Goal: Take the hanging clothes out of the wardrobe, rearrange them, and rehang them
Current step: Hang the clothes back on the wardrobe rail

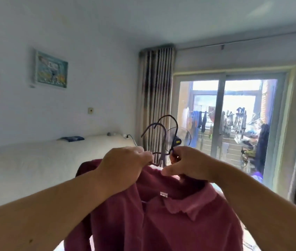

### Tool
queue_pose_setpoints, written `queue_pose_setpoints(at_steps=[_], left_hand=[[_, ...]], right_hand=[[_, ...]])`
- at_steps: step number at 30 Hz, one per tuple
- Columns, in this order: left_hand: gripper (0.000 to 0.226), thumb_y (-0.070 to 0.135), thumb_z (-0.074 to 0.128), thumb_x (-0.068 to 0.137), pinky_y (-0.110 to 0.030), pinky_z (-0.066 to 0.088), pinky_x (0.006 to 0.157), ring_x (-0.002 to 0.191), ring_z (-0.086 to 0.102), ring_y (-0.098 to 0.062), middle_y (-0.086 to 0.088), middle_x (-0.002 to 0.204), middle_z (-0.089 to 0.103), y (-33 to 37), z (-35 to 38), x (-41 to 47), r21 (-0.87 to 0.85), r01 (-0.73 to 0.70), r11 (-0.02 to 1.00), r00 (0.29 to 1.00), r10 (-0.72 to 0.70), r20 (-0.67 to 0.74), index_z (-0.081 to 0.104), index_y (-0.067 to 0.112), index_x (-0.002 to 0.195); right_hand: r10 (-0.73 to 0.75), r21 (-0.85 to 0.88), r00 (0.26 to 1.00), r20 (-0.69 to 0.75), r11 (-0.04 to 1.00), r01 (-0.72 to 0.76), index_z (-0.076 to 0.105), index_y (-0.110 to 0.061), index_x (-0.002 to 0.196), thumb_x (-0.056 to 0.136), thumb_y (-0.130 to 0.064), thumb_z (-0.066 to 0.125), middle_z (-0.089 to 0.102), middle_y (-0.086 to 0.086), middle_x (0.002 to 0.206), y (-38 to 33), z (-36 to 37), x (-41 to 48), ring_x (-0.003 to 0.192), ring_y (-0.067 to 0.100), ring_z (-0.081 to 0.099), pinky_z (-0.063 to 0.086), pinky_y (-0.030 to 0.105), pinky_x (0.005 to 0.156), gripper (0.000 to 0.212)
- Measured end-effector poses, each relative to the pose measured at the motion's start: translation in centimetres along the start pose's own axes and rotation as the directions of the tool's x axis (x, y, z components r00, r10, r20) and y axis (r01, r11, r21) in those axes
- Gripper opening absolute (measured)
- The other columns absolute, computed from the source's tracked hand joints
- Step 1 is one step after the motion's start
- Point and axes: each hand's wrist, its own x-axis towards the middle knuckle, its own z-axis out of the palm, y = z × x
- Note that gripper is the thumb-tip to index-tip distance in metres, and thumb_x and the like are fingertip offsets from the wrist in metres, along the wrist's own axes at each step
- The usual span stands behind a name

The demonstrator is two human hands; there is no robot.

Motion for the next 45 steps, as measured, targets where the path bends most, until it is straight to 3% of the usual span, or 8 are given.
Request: queue_pose_setpoints(at_steps=[3, 8, 11, 16, 30, 35, 38, 45], left_hand=[[0.016, 0.014, 0.067, 0.081, -0.033, 0.045, 0.075, 0.078, 0.056, -0.013, 0.012, 0.081, 0.058, 0.1, -1.8, -0.3, -0.031, 0.016, 0.999, 0.997, -0.019, -0.075, 0.065, 0.027, 0.091], [0.052, 0.053, 0.062, 0.082, -0.036, 0.032, 0.107, 0.119, 0.038, -0.006, 0.018, 0.127, 0.043, -0.4, -5.0, -1.9, -0.152, 0.527, 0.836, 0.844, -0.493, 0.209, 0.042, 0.038, 0.127], [0.061, 0.059, 0.066, 0.074, -0.036, 0.037, 0.103, 0.117, 0.047, -0.003, 0.022, 0.124, 0.048, 0.3, -7.4, -3.8, -0.034, 0.613, 0.789, 0.770, -0.588, 0.249, 0.045, 0.041, 0.128], [0.014, 0.041, 0.063, 0.084, -0.031, 0.048, 0.079, 0.088, 0.059, -0.009, 0.014, 0.090, 0.062, 3.0, -10.8, -7.3, 0.172, 0.638, 0.751, 0.757, -0.652, 0.037, 0.063, 0.035, 0.097], [0.026, 0.030, 0.058, 0.091, -0.025, 0.050, 0.078, 0.091, 0.062, -0.005, 0.016, 0.101, 0.066, 8.1, -24.2, -16.3, 0.440, 0.710, 0.550, 0.671, -0.717, -0.189, 0.064, 0.040, 0.114], [0.048, 0.052, 0.057, 0.080, -0.025, 0.047, 0.094, 0.099, 0.057, 0.011, 0.027, 0.106, 0.063, 11.0, -29.4, -17.4, 0.189, 0.883, 0.429, 0.452, -0.887, -0.097, 0.053, 0.045, 0.127], [0.040, 0.065, 0.050, 0.069, -0.028, 0.049, 0.086, 0.091, 0.061, 0.002, 0.021, 0.098, 0.065, 12.6, -31.9, -17.8, 0.178, 0.923, 0.342, 0.355, -0.934, -0.043, 0.055, 0.042, 0.101], [0.015, 0.031, 0.053, 0.093, -0.024, 0.049, 0.068, 0.083, 0.067, -0.011, 0.005, 0.089, 0.073, 13.0, -38.2, -21.3, -0.258, 0.944, 0.204, 0.084, -0.907, -0.412, 0.064, 0.023, 0.088]], right_hand=[[-0.120, -0.056, 0.992, -0.039, 0.991, 0.118, 0.047, -0.023, 0.066, 0.065, -0.043, 0.078, 0.048, -0.011, 0.057, -0.8, -0.3, 0.9, 0.052, 0.002, 0.043, 0.038, 0.019, 0.052, 0.037], [-0.277, -0.010, 0.956, -0.098, 0.961, 0.277, 0.045, -0.023, 0.063, 0.063, -0.035, 0.075, 0.042, -0.013, 0.050, -2.1, -1.1, 1.2, 0.043, 0.001, 0.036, 0.030, 0.011, 0.041, 0.033], [-0.366, 0.052, 0.928, -0.067, 0.928, 0.369, 0.041, -0.023, 0.060, 0.061, -0.033, 0.075, 0.039, -0.015, 0.043, -2.8, -0.9, 1.2, 0.040, 0.002, 0.031, 0.027, 0.012, 0.038, 0.036], [-0.523, 0.146, 0.852, 0.026, 0.845, 0.514, 0.043, -0.023, 0.060, 0.061, -0.033, 0.077, 0.042, -0.018, 0.042, -6.1, 1.0, 0.8, 0.040, 0.001, 0.035, 0.029, 0.011, 0.039, 0.036], [-0.763, 0.364, 0.573, 0.300, 0.647, 0.670, 0.054, -0.022, 0.070, 0.075, -0.023, 0.059, 0.058, -0.008, 0.057, -19.3, 5.2, -4.2, 0.053, 0.010, 0.050, 0.043, 0.024, 0.055, 0.007], [-0.841, 0.391, 0.473, 0.262, 0.541, 0.745, 0.054, -0.023, 0.068, 0.073, -0.022, 0.062, 0.055, -0.008, 0.066, -25.5, 8.8, -8.0, 0.061, 0.009, 0.048, 0.037, 0.023, 0.056, 0.008], [-0.891, 0.422, 0.361, 0.276, 0.450, 0.787, 0.054, -0.022, 0.067, 0.072, -0.019, 0.060, 0.057, -0.007, 0.067, -29.6, 11.2, -11.1, 0.056, 0.003, 0.048, 0.039, 0.019, 0.053, 0.009], [-0.958, 0.444, 0.227, 0.176, 0.283, 0.850, 0.055, -0.019, 0.076, 0.066, -0.028, 0.060, 0.054, -0.008, 0.066, -37.5, 13.7, -16.6, 0.057, 0.005, 0.046, 0.038, 0.023, 0.054, 0.014]])
